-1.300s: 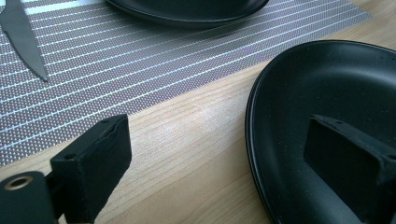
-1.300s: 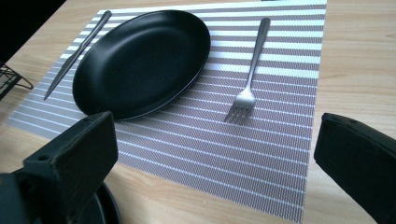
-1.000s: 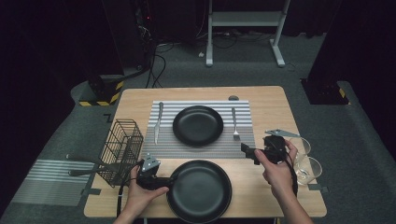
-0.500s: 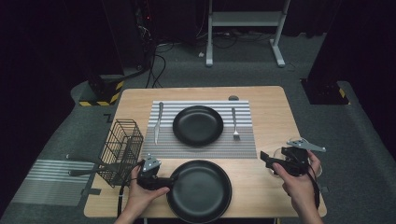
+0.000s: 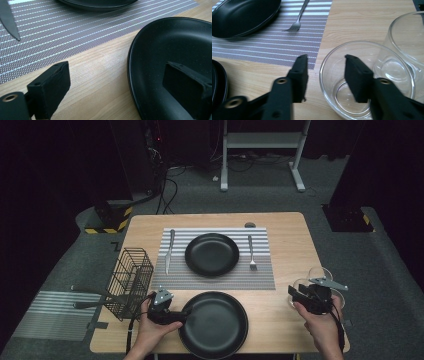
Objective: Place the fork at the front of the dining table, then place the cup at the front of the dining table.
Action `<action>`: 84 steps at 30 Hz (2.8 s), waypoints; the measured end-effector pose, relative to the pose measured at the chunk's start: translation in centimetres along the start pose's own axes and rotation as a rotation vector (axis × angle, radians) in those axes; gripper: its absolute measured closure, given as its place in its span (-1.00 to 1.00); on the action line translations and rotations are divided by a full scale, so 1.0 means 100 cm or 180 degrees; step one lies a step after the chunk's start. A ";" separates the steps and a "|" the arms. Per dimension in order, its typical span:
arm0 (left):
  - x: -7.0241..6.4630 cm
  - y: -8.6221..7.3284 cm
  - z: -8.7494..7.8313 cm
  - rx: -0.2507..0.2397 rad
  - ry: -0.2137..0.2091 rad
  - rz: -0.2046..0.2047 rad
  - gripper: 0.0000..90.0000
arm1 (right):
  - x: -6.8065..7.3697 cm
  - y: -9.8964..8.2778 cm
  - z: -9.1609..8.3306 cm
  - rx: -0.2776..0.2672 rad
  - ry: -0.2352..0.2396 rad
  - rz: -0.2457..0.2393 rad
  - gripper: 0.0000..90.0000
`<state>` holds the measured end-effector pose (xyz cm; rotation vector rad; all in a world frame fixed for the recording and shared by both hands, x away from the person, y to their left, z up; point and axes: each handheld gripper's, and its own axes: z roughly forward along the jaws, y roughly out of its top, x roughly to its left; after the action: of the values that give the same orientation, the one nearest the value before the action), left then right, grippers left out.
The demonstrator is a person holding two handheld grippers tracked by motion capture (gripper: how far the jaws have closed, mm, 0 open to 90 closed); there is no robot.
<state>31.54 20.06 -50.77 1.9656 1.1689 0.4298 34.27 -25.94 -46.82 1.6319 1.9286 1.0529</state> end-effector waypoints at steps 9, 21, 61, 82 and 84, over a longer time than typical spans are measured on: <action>-0.001 0.000 -0.001 -0.0007 0.0013 0.0023 -0.81 | 0.003 -0.007 0.006 0.0062 -0.0086 0.0062 0.62; 0.001 0.000 -0.001 -0.0004 0.0018 0.0028 -0.81 | 0.009 -0.010 0.007 0.0012 0.0004 -0.0015 0.76; -0.003 0.001 -0.001 -0.0007 -0.0015 0.0060 -0.81 | 0.045 -0.011 0.001 -0.0280 0.0166 -0.0615 -1.00; -0.004 0.002 -0.002 -0.0032 -0.0040 0.0062 -0.81 | 0.039 -0.022 0.023 -0.0003 -0.0049 -0.0425 -0.59; -0.005 0.003 -0.003 -0.0048 -0.0065 0.0054 -0.81 | 0.040 -0.022 0.023 -0.0004 -0.0072 -0.0440 -0.58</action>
<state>31.28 19.73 -50.36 1.9640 1.1337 0.4251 33.48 -21.55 -49.30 1.4797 1.9935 0.9769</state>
